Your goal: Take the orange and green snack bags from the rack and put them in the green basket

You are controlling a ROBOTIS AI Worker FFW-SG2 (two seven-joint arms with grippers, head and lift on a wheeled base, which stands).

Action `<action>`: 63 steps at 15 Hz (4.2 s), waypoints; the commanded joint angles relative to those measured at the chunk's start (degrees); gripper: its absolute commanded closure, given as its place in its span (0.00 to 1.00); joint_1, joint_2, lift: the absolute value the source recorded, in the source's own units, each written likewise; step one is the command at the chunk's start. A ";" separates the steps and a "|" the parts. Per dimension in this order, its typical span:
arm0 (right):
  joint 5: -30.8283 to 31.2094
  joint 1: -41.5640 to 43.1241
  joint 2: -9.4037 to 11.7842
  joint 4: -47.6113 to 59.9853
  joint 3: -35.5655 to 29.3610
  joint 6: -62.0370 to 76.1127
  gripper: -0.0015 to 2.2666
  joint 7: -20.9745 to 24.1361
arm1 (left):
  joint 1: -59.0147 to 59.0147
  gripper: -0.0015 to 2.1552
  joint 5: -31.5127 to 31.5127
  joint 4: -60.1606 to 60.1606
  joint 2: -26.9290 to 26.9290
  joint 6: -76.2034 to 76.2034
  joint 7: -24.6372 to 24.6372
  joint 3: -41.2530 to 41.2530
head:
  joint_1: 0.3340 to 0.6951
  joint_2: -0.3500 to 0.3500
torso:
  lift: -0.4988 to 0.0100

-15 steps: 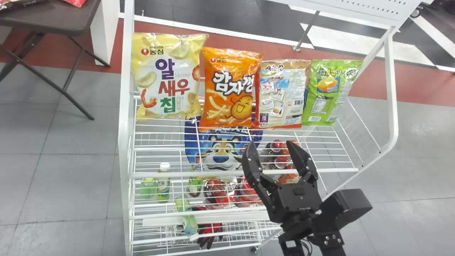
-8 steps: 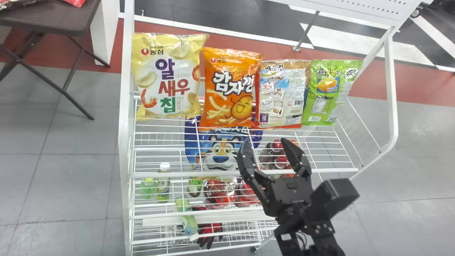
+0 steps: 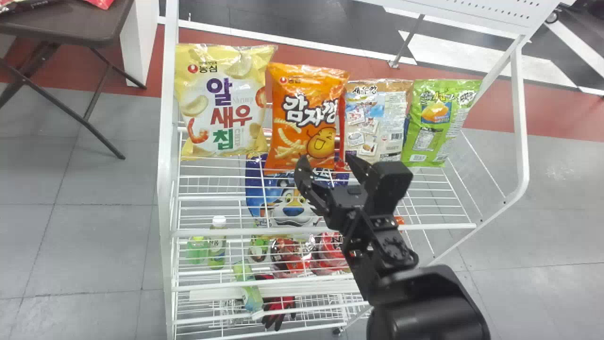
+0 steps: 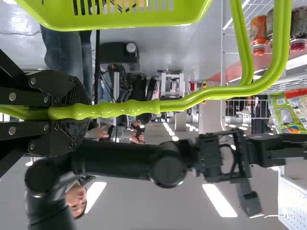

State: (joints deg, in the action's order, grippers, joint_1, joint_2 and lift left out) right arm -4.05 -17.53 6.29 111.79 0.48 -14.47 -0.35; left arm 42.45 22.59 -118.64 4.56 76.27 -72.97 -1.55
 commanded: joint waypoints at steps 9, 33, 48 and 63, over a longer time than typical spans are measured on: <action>1.15 15.68 0.39 -15.81 1.11 -1.32 0.07 -0.09 | -0.52 1.00 -0.62 0.16 -0.17 -0.02 0.46 0.14 | 1.00 0.00 | 0.98; -10.19 2.32 1.27 13.72 -6.63 -22.59 0.94 -3.43 | -2.11 1.00 -0.97 0.34 0.09 -1.60 0.28 1.64 | 1.00 0.00 | 0.98; -31.64 -13.15 1.27 44.22 -22.19 -75.61 0.94 -9.50 | -5.45 1.00 -3.08 0.87 -1.14 -2.65 4.76 4.63 | 1.00 0.00 | 0.98; -30.41 -18.51 1.80 38.59 -12.34 -75.61 0.94 -7.74 | -5.45 1.00 -2.64 0.69 -1.14 -3.53 5.11 4.54 | 1.00 0.00 | 0.98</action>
State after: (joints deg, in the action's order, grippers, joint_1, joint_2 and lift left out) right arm -34.31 -34.91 8.09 150.58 -12.77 -89.61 -8.10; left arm 37.00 19.87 -117.99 3.43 72.73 -67.79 3.06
